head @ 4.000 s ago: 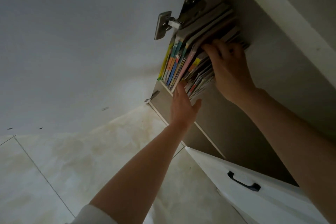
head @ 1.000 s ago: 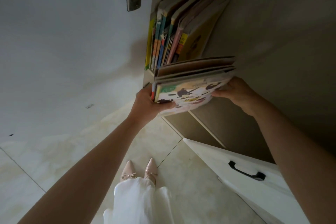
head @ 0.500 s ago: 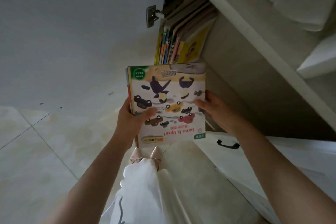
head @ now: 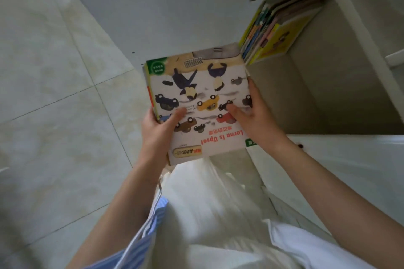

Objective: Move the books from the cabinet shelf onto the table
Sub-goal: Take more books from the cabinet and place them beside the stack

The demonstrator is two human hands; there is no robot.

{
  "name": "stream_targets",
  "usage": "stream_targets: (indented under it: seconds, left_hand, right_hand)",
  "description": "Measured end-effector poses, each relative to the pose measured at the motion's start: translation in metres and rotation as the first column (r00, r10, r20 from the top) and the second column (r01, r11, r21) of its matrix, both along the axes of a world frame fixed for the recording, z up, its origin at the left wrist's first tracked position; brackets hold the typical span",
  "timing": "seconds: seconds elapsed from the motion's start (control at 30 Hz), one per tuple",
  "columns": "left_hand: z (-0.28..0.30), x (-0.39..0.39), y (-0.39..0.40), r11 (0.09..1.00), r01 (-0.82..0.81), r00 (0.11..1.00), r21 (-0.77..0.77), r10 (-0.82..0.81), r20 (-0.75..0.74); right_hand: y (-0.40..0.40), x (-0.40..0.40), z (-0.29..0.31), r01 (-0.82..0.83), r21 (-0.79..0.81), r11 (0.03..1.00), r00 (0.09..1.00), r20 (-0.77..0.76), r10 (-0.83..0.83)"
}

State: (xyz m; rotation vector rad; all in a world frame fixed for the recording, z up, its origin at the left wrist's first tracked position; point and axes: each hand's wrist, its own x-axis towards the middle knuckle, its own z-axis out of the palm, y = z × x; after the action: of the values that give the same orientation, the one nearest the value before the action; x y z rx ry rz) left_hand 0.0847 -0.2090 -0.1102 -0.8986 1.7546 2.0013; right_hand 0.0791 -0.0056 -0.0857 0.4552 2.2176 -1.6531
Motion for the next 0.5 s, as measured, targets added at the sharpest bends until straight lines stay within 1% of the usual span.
stream_targets:
  seconds: [0.1,0.23,0.3,0.37,0.4,0.5]
  left_hand:
    - [0.01,0.022,-0.022,0.995,-0.04,0.997,-0.093,0.033,-0.072]
    - [0.019,0.062,-0.06,0.967,-0.157,0.976,-0.2,0.12,-0.183]
    - [0.02,0.082,-0.077,0.949,-0.213,0.961,-0.234,0.16,-0.225]
    - [0.025,0.113,-0.105,0.919,-0.293,0.937,-0.265,0.221,-0.272]
    - [0.024,0.116,-0.107,0.913,-0.299,0.934,-0.276,0.222,-0.279]
    - [0.032,0.16,-0.143,0.881,-0.364,0.913,-0.301,0.275,-0.3]
  right_hand:
    - [-0.026,0.01,0.005,-0.062,0.021,0.998,0.998,-0.006,0.062]
    - [-0.071,0.026,0.019,-0.16,-0.022,0.987,0.987,-0.005,0.16]
    - [-0.092,0.036,0.028,-0.2,-0.042,0.979,0.98,-0.008,0.2]
    - [-0.124,0.053,0.034,-0.277,-0.03,0.96,0.96,-0.034,0.276]
    - [-0.127,0.056,0.037,-0.28,-0.021,0.96,0.96,-0.039,0.279]
    - [-0.169,0.085,0.044,-0.357,0.003,0.934,0.931,-0.076,0.357]
